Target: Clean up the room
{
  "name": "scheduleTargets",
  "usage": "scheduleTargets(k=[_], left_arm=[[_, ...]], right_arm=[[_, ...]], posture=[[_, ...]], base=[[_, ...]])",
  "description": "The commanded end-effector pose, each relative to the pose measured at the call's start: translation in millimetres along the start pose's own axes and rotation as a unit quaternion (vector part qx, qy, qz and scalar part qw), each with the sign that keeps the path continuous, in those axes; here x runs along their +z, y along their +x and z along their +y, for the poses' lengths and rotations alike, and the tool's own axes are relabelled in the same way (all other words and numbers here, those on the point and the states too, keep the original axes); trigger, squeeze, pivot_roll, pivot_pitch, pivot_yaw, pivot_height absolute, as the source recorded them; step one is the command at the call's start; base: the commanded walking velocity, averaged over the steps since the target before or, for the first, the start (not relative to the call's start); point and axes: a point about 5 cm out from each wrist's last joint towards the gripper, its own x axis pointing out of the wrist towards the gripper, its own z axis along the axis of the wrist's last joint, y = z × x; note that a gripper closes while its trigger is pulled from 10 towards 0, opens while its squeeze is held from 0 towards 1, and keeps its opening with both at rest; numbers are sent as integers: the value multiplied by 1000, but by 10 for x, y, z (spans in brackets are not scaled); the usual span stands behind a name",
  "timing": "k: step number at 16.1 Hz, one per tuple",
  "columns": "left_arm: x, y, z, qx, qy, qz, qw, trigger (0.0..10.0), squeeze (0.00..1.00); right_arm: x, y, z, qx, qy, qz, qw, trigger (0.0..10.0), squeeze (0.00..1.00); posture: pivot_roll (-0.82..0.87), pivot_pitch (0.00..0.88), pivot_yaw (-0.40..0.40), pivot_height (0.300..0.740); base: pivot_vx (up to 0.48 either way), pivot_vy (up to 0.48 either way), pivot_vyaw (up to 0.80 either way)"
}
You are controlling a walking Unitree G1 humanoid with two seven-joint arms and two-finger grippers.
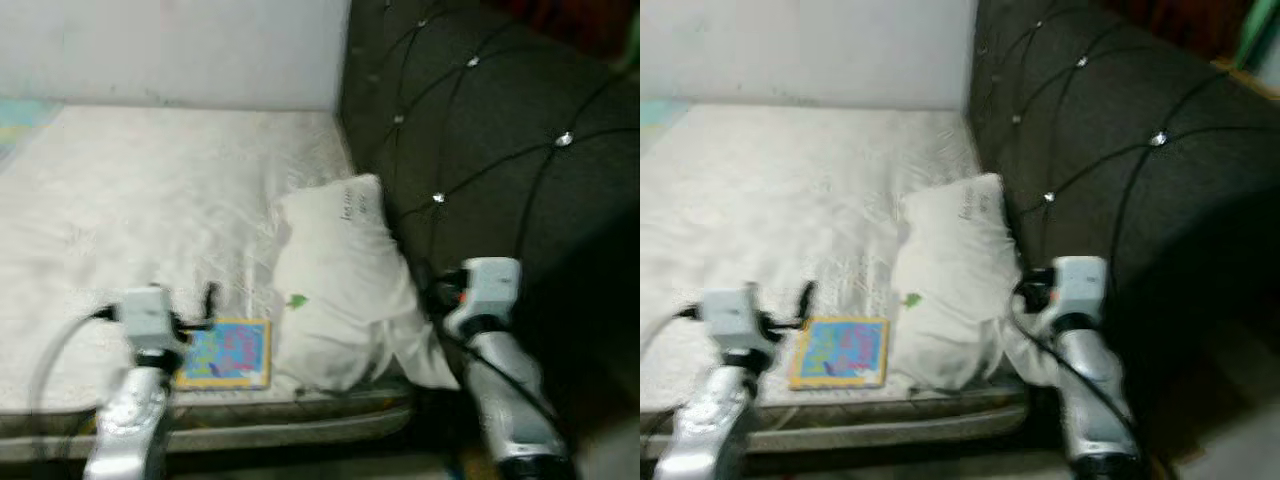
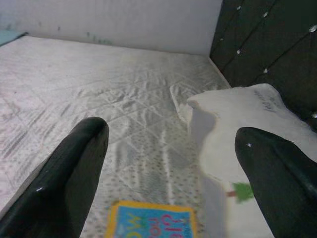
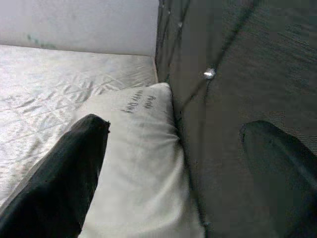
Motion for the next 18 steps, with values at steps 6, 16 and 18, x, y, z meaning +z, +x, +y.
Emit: scheduleTargets(k=[6, 16, 18], left_arm=[[-1, 25, -68, -14, -5, 1, 1000, 10000, 0], [4, 43, -67, -11, -6, 2, 1000, 10000, 0], [5, 46, -68, -11, -5, 2, 1000, 10000, 0]], right_arm=[[7, 13, -67, -7, -3, -1, 1000, 10000, 0], [16, 36, -53, 0, 3, -4, 1000, 10000, 0], [23, 37, -37, 7, -8, -6, 1000, 10000, 0]], posture=[[-77, 4, -37, 740], [-79, 11, -37, 740], [-79, 14, -35, 740]], base=[[0, 480, -145], [0, 480, 0], [0, 480, 0]])
